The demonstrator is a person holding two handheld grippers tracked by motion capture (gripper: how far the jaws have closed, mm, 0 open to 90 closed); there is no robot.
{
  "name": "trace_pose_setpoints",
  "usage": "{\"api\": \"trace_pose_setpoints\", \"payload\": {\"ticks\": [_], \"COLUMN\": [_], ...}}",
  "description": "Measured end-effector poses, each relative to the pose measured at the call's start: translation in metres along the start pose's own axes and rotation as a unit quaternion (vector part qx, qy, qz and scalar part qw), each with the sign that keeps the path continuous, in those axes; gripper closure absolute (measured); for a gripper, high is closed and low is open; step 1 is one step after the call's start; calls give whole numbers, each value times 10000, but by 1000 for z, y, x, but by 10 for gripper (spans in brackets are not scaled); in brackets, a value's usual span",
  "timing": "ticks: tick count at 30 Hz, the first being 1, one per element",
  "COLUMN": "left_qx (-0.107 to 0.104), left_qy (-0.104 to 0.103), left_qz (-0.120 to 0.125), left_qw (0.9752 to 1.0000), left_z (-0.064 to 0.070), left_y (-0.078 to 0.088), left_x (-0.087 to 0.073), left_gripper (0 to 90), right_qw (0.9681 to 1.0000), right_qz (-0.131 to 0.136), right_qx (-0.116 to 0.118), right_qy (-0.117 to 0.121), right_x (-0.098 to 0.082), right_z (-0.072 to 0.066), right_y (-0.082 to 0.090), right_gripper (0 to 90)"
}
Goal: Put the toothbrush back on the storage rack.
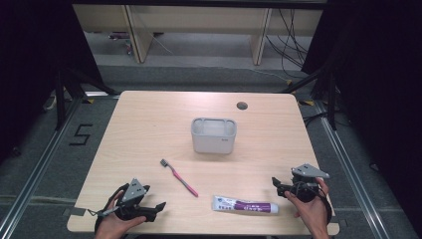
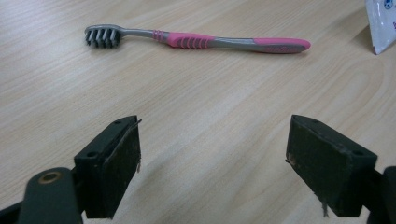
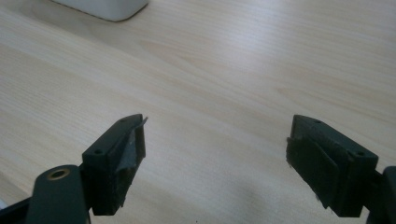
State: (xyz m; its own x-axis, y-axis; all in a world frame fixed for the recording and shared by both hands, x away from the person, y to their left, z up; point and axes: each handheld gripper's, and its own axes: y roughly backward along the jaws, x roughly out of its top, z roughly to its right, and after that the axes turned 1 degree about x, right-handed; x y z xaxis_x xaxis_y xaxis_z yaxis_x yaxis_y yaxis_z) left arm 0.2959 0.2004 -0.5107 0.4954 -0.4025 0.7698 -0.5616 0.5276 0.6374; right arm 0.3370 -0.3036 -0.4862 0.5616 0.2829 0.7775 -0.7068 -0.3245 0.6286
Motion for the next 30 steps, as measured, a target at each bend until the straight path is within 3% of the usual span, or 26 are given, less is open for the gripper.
{"api": "trace_pose_setpoints", "payload": {"ticks": [3, 9, 11, 12, 18, 23, 30], "left_qx": [7, 13, 8, 9, 21, 11, -16], "left_qy": [11, 73, -3, -23, 35, -37, 11], "left_qz": [3, 88, 16, -1, 21, -7, 130], "left_qw": [10000, 9999, 10000, 10000, 10000, 10000, 9999], "left_z": [0, 2, 2, 1, 2, 3, 5], "left_y": [1, -1, 0, 0, -1, -2, -5], "left_x": [0, 0, 0, 0, 1, 2, 8], "left_gripper": [172, 172, 175, 179, 179, 179, 186], "right_qw": [10000, 9999, 10000, 10000, 9999, 9997, 9997], "right_qz": [13, 14, 14, -24, 141, 201, 229], "right_qx": [-33, -59, -68, -35, -29, -19, -27], "right_qy": [42, -94, -2, -63, -84, -104, -80], "right_x": [0, -1, -1, -1, 1, 0, 0], "right_z": [0, 1, 2, 1, -1, 0, 1], "right_y": [-2, -1, -1, -2, -1, -1, -1], "right_gripper": [216, 229, 231, 237, 253, 255, 256]}}
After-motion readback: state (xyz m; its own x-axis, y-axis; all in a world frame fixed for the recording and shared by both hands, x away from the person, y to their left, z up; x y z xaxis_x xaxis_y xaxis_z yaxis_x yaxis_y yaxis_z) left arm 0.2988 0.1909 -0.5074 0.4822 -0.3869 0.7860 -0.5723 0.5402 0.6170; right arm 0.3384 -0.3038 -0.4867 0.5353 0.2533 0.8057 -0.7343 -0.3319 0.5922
